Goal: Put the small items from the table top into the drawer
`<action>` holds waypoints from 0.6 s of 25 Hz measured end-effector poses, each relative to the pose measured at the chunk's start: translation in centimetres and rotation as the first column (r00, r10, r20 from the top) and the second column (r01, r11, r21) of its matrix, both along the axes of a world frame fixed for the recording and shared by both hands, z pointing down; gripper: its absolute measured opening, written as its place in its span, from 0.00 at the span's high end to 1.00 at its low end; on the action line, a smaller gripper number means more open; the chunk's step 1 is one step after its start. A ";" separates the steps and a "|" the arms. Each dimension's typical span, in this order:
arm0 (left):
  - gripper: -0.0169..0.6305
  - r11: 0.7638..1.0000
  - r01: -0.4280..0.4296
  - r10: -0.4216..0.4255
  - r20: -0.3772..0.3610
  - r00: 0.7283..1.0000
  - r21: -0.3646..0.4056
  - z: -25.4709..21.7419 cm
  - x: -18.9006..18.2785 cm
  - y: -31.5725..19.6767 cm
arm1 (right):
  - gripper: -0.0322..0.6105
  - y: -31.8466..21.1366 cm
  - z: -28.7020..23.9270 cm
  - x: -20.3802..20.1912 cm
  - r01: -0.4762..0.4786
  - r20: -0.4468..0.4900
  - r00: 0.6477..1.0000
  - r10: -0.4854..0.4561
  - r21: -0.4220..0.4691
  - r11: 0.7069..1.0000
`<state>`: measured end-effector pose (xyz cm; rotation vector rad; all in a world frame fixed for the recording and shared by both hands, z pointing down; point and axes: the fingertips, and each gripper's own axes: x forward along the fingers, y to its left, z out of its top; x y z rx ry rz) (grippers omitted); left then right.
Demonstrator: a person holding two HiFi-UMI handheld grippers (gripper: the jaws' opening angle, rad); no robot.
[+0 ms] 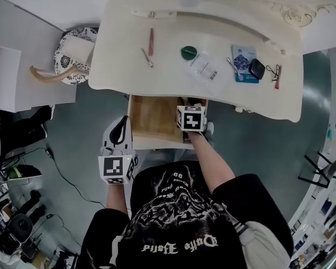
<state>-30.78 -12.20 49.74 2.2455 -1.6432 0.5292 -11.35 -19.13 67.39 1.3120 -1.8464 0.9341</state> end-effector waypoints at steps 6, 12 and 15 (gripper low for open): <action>0.95 1.000 -0.001 0.001 0.006 1.000 -0.015 0.1 0.2 -0.1 | 0.69 0.1 0.9 0.5 -0.058 -0.037 0.998 0.057 -0.024 0.998; 0.95 1.000 0.017 -0.017 0.006 1.000 -0.013 -0.2 0.0 -0.4 | 0.69 -0.5 1.4 1.3 -0.134 -0.031 0.991 0.133 -0.022 0.991; 0.95 1.000 0.017 -0.017 0.008 1.000 -0.013 -0.2 0.0 -0.3 | 0.69 -0.6 1.7 1.4 -0.129 -0.048 0.991 0.128 -0.020 0.991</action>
